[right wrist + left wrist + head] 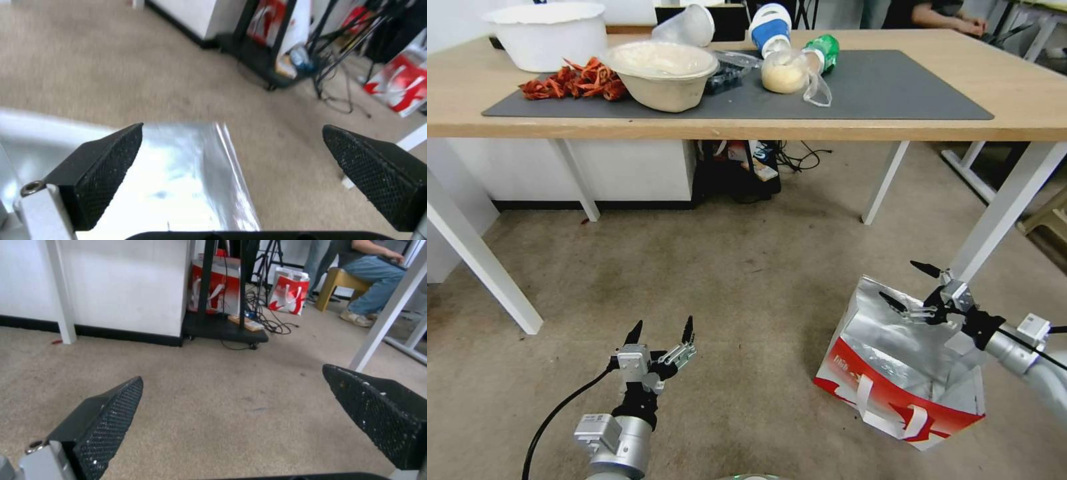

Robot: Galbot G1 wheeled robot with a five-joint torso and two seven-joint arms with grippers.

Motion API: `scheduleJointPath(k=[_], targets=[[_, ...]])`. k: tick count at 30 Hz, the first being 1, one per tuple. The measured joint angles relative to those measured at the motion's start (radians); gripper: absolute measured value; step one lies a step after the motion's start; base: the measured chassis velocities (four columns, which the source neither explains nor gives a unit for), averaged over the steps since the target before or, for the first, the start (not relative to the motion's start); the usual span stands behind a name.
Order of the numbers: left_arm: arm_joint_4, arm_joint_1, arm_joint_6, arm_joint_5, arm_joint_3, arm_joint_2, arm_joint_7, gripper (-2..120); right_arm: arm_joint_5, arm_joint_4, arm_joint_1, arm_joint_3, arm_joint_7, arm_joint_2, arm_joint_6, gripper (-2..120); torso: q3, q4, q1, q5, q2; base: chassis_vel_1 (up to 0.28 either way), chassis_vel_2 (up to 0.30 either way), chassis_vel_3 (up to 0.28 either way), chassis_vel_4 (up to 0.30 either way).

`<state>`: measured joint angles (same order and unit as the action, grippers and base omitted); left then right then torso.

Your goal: Pick up the food delivery bag from the floor and place it on the table.

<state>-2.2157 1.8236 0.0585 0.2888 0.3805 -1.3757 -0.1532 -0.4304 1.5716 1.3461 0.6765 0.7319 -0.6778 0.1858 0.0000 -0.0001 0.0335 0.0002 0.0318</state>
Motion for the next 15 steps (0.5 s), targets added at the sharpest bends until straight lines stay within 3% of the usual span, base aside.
scheduleJointPath(k=[6, 15], targets=[[0.023, -0.009, 0.003, -0.013, -0.005, -0.007, 0.0, 100, 0.049, -0.132, -0.175, -0.154, 0.034, 0.036, 0.007, 100, 0.0, 0.0001, 0.0, -0.0002, 0.0, 0.0, 0.0, 0.0, 0.0], [0.032, -0.017, 0.0, -0.012, 0.005, -0.007, 0.004, 100, 0.119, -0.257, -0.361, -0.357, 0.09, 0.016, 0.016, 100, 0.0, 0.0001, 0.0, -0.0002, 0.001, 0.0, 0.0, 0.0, 0.0]])
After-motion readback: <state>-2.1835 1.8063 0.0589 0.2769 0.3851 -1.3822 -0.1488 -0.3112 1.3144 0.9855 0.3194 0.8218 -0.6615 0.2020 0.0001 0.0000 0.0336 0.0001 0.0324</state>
